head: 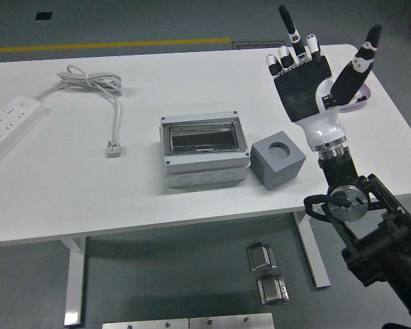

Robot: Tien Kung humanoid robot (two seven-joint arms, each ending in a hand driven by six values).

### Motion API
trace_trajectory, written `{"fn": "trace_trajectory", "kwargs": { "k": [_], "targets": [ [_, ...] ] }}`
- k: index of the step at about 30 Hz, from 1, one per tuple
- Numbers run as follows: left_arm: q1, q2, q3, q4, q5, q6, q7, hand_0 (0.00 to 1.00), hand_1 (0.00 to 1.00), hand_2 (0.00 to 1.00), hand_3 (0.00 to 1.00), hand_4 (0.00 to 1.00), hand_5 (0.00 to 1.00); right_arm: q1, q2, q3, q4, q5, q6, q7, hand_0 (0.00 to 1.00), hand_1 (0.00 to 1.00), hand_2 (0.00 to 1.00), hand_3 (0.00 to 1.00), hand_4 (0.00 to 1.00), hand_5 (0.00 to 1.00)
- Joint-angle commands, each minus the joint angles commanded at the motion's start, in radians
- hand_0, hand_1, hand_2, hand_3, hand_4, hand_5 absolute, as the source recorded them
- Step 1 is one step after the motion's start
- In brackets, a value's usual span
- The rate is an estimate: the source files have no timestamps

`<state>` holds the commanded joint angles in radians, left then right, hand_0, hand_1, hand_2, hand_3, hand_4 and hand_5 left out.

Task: Fetch the battery,place it into the box,close the lid of the box

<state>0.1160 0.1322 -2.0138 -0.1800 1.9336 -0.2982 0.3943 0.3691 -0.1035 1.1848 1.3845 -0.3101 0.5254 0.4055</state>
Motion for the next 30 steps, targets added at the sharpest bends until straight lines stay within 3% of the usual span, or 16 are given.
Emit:
{"fn": "trace_trajectory", "kwargs": {
  "k": [6,14,16,20,29,30],
  "targets": [
    [0.002,-0.007,-0.001,0.000,0.008,0.000,0.002,0.706,0.815,0.828,0.931,0.958,0.781,0.003,0.049,0.022,0.018,-0.034,0.119,-0.025,0.223,0.268,0.859,0.221,0.998,0.998],
    [0.004,-0.015,0.001,0.000,0.009,0.002,0.004,0.705,0.815,0.829,0.932,0.959,0.784,-0.006,0.058,0.037,0.010,-0.062,0.108,-0.029,0.211,0.264,0.849,0.220,0.998,0.998],
    [0.004,-0.016,0.002,0.000,0.008,0.002,0.004,0.705,0.815,0.829,0.932,0.959,0.784,-0.009,0.054,0.060,0.000,-0.091,0.065,-0.020,0.211,0.264,0.849,0.220,0.998,0.998],
    [0.003,-0.021,0.003,0.000,0.007,0.003,0.003,0.706,0.815,0.830,0.931,0.959,0.786,-0.012,0.034,0.143,0.001,-0.194,-0.081,-0.005,0.213,0.261,0.843,0.226,0.998,0.998],
    [0.005,-0.029,0.006,0.000,0.004,0.007,0.003,0.705,0.815,0.829,0.930,0.958,0.785,-0.004,-0.069,0.348,0.065,-0.542,-0.430,-0.203,0.241,0.282,0.820,0.236,0.998,0.998],
    [0.004,-0.030,0.006,0.000,0.005,0.007,0.003,0.706,0.814,0.828,0.929,0.959,0.786,-0.002,-0.081,0.358,0.070,-0.570,-0.457,-0.223,0.361,0.425,0.772,0.245,0.998,0.998]
  ]
}}
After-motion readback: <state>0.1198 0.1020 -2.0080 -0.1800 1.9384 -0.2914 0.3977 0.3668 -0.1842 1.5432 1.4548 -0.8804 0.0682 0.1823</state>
